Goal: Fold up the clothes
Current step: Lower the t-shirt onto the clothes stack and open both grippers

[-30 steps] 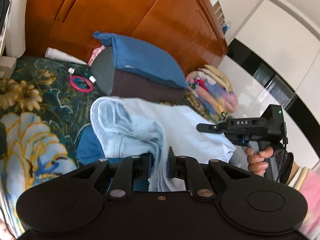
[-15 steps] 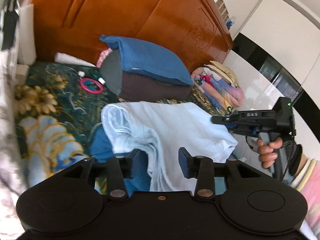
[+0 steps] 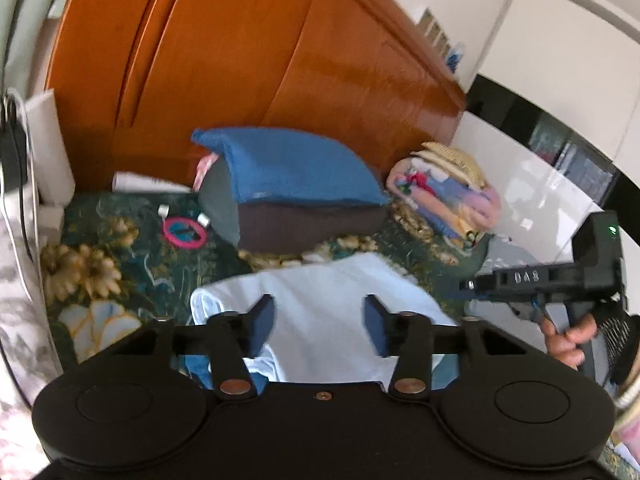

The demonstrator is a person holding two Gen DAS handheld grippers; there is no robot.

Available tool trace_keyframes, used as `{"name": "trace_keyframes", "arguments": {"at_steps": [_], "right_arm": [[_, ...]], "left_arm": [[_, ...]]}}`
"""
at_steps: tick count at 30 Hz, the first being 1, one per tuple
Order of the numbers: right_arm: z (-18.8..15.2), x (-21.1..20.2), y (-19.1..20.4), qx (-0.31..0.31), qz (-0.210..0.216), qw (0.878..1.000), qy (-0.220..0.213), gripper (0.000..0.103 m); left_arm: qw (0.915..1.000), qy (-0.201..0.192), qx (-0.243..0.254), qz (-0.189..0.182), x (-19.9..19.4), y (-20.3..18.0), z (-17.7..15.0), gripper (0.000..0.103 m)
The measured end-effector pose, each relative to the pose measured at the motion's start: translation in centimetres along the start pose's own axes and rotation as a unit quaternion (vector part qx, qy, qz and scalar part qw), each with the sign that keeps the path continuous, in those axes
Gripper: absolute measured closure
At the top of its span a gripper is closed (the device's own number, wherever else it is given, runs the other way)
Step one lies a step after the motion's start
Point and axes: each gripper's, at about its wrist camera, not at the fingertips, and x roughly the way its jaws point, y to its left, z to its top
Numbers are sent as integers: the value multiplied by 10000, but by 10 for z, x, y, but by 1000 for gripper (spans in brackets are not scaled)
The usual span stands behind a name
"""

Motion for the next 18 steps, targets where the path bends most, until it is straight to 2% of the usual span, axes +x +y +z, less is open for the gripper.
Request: {"name": "trace_keyframes", "arguments": {"at_steps": [2, 3, 4, 6, 10, 14, 18], "right_arm": [[-6, 6, 0, -109, -70, 9999, 103, 88], [-9, 7, 0, -154, -109, 9997, 132, 88], [-12, 9, -1, -190, -144, 9996, 165, 88], [-15, 12, -6, -182, -206, 9994, 197, 88], [-21, 18, -18, -35, -191, 9995, 260, 89], [-25, 24, -21, 18, -171, 9994, 315, 89], [-25, 24, -20, 16, -191, 9993, 327, 89]], "left_arm": [[10000, 12, -25, 57, 48, -44, 28, 71], [9999, 17, -19, 101, 58, -52, 32, 72], [9999, 23, -17, 148, 90, -85, 50, 72], [9997, 38, -69, 223, 129, -117, 69, 72], [9990, 133, -272, 322, 150, -111, 70, 72], [9988, 251, -222, 352, 167, -125, 76, 72], [9987, 243, -293, 337, 166, -147, 81, 72]]}}
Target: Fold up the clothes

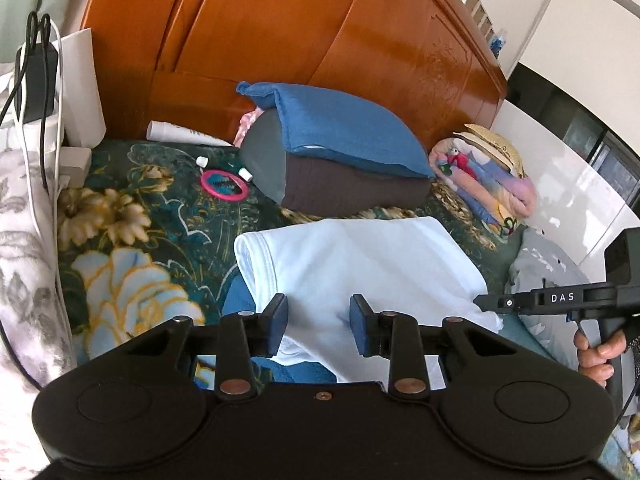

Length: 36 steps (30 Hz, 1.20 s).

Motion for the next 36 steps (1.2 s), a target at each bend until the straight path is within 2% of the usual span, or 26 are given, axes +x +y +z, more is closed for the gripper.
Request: {"name": "trace_keyframes", "arguments": {"at_steps": [7, 10, 17, 23, 31, 33, 36], "right_arm": [[0, -26, 8, -1, 16, 9997, -255, 88], [-7, -42, 13, 2, 20, 9995, -305, 88], [-32, -90, 27, -22, -28, 9993, -365, 88], [-69, -138, 28, 106, -71, 9991, -395, 75], [-129, -208, 28, 115, -102, 9985, -522, 58], [-145, -226, 29, 115, -98, 9982, -584, 52], [-168, -252, 30, 126, -107, 9976, -667, 47]], "left_arm": [[9995, -178, -34, -241, -37, -66, -3, 72], [9991, -227, 38, -367, -47, -108, -8, 71], [9980, -161, 217, -567, -75, -192, -26, 58], [9957, -98, 56, -914, -109, -235, -46, 36], [9932, -35, 105, -1162, -161, -275, -82, 23], [9923, -19, 115, -1231, -175, -282, -91, 22], [9911, 26, 94, -1326, -192, -293, -107, 20]]}}
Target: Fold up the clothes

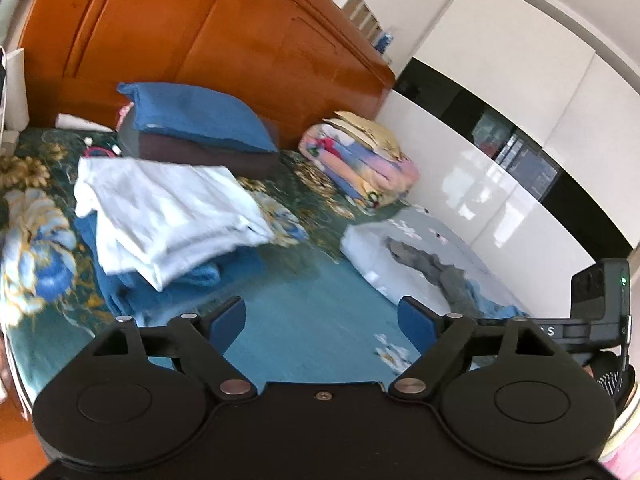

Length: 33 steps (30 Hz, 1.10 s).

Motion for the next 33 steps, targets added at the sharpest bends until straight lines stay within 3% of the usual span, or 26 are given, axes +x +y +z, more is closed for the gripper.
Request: {"name": "trace_keyframes", "arguments": {"at_steps": [10, 17, 19, 24, 33], "right_arm": [[-61, -79, -4, 141, -72, 9992, -374, 19], [-109, -122, -8, 349, -243, 9976, -540, 16], [-123, -132, -9, 440, -295, 9969, -580, 8], [-159, -153, -16, 765, -258, 9942, -709, 2], [-218, -178, -25, 1247, -430, 9883, -762, 1]], "left_arm": [[9994, 224, 128, -249, -31, -47, -52, 11], [9984, 395, 182, -372, -46, -67, -86, 9], [9977, 473, 168, -445, -48, -71, -95, 7], [9966, 619, 225, -499, -52, -83, -120, 5], [9933, 922, 265, -647, -54, -102, -160, 4]]}}
